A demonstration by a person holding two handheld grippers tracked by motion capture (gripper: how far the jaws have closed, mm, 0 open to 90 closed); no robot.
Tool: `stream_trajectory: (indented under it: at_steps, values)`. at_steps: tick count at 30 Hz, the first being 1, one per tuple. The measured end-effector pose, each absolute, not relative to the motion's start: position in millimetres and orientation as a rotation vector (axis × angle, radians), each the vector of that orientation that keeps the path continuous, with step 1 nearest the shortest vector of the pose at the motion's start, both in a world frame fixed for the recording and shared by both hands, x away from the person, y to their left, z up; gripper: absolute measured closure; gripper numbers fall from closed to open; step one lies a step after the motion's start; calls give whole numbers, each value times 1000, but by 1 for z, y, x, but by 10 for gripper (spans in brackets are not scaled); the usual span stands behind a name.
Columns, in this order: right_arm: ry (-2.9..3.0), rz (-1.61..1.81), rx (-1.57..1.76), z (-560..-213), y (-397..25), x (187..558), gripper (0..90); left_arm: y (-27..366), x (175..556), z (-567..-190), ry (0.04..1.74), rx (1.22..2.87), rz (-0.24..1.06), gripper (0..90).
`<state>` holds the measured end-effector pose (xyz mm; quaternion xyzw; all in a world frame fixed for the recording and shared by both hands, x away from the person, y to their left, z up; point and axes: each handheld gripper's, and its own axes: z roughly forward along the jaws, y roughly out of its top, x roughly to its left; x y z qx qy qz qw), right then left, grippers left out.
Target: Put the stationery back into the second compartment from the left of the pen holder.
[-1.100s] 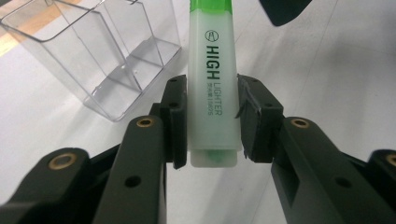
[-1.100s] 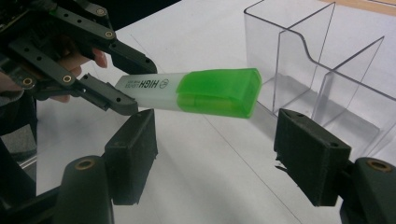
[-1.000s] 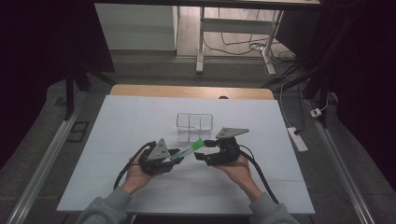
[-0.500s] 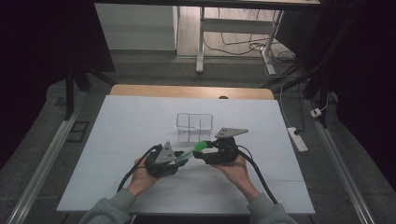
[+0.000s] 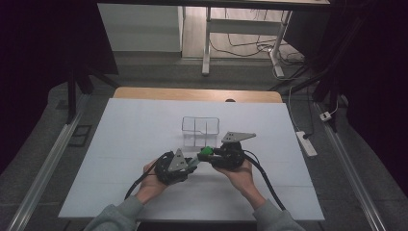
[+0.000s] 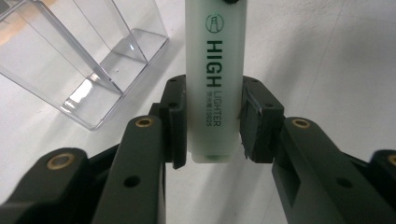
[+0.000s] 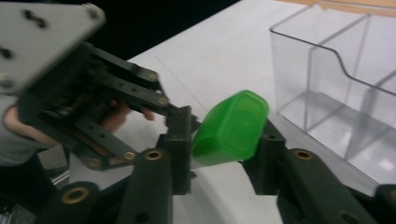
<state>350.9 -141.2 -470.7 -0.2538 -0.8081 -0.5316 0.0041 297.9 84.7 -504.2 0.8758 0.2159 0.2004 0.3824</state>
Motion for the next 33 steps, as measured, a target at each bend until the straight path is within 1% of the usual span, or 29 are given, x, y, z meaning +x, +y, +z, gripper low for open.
stream_trajectory:
  at_steps: [2,5,9,19,25,33]
  values:
    - [-2561,-1671,-767,-469,-140,349,702,86,300,-504,566,2219,490,631]
    - [-2591,-1684,-758,-467,-141,347,721,92,304,-505,604,2198,448,574]
    - [-2587,-1711,-773,-462,-147,349,727,97,306,-503,638,2176,422,503]
    - [-2614,-1768,-767,-452,-158,349,732,111,306,-498,677,2154,368,385]
    - [-2632,-1787,-766,-447,-163,349,733,125,304,-494,708,2139,345,345]
    - [-2650,-1811,-757,-443,-167,348,734,146,298,-492,744,2127,337,313]
